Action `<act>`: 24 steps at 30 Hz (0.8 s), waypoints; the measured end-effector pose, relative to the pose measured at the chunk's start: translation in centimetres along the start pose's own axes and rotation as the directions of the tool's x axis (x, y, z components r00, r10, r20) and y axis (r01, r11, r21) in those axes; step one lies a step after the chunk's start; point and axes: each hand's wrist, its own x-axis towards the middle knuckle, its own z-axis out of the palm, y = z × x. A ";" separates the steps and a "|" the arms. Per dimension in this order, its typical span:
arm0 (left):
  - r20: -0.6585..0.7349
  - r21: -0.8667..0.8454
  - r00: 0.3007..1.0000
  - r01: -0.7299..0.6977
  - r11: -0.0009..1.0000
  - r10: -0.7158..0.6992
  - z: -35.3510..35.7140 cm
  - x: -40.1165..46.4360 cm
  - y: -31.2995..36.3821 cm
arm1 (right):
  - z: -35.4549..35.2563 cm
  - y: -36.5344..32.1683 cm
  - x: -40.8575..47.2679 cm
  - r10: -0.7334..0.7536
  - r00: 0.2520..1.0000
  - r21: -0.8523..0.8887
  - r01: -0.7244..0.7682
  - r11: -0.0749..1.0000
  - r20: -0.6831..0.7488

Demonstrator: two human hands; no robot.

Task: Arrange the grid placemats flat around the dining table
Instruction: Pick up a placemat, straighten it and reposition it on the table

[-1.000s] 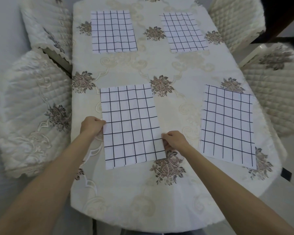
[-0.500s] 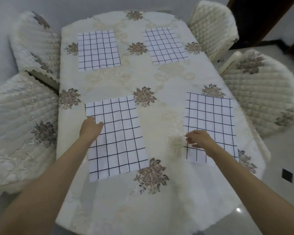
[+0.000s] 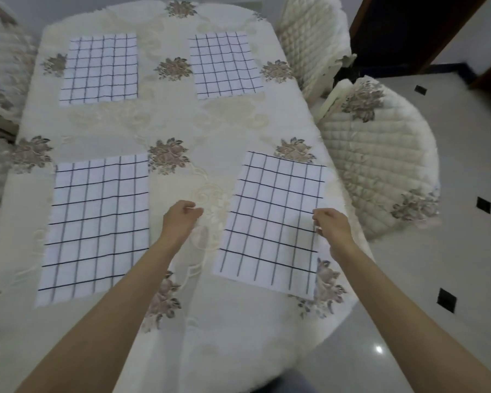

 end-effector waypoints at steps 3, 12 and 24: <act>-0.007 0.111 1.000 0.000 0.994 0.001 4.1 -1.4 0.2 | -2.3 1.1 1.1 0.020 1.000 -0.009 -0.020 1.000 0.022; -0.051 0.263 0.995 -0.072 0.962 0.088 8.3 -3.0 0.4 | -3.7 2.0 2.8 0.060 0.988 -0.133 -0.041 0.990 0.142; 0.039 0.425 0.970 -0.233 0.874 0.240 8.7 -3.3 -1.7 | -2.3 2.3 1.0 0.023 0.980 -0.304 0.039 0.952 0.198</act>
